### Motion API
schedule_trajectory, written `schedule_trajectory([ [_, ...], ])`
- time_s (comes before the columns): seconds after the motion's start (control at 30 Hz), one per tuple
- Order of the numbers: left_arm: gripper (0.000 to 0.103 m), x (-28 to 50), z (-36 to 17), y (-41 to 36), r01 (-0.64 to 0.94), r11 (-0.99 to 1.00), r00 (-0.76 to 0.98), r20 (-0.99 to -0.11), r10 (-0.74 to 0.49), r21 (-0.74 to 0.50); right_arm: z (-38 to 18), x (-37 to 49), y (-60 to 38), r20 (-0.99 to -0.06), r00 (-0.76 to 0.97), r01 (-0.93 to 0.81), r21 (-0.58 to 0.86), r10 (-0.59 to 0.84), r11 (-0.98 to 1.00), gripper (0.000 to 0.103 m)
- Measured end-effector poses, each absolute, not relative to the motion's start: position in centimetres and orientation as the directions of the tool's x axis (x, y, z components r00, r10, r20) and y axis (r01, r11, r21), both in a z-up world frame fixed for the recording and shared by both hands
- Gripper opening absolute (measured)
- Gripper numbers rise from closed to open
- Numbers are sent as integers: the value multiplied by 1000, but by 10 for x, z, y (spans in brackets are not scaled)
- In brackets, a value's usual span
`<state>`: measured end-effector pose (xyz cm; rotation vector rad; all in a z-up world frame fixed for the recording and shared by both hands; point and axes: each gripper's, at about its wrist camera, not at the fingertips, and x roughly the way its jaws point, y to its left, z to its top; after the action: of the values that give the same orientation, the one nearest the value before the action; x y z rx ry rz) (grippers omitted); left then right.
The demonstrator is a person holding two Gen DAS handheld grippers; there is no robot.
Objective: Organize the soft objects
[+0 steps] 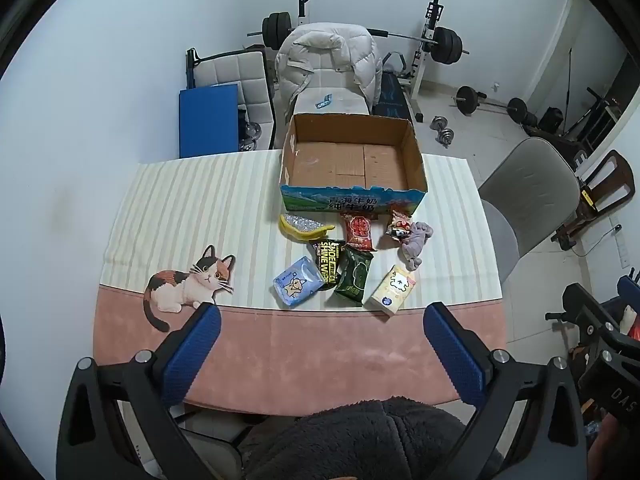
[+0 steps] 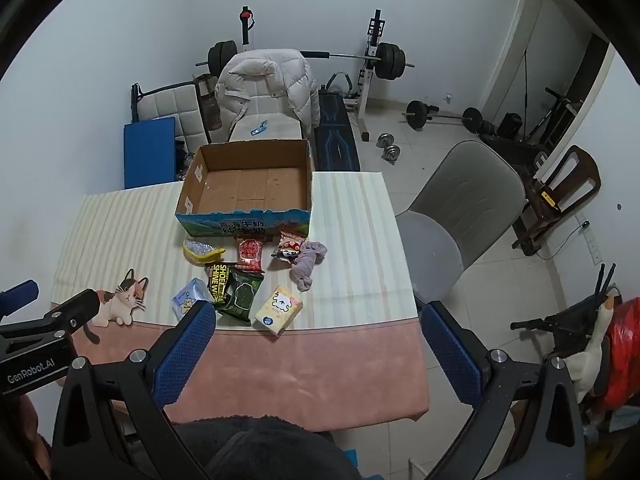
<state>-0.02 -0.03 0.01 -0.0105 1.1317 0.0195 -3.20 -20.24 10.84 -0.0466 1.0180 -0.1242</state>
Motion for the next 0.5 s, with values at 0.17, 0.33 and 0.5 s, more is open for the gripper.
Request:
schedule_trajectory([
  [0.17, 103, 0, -1, 0, -20, 1000, 422, -906, 7, -2, 109, -31, -201, -845, 519, 82, -98, -127, 992, 103],
  [0.33, 103, -2, 1, 1, -21, 1000, 420, -908, -4, -14, 112, -29, -198, -842, 525, 75, -94, -120, 993, 103],
  [0.5, 103, 2, 2, 3, -24, 1000, 422, -907, -5, -16, 111, -26, -193, -840, 529, 73, -95, -119, 993, 103],
])
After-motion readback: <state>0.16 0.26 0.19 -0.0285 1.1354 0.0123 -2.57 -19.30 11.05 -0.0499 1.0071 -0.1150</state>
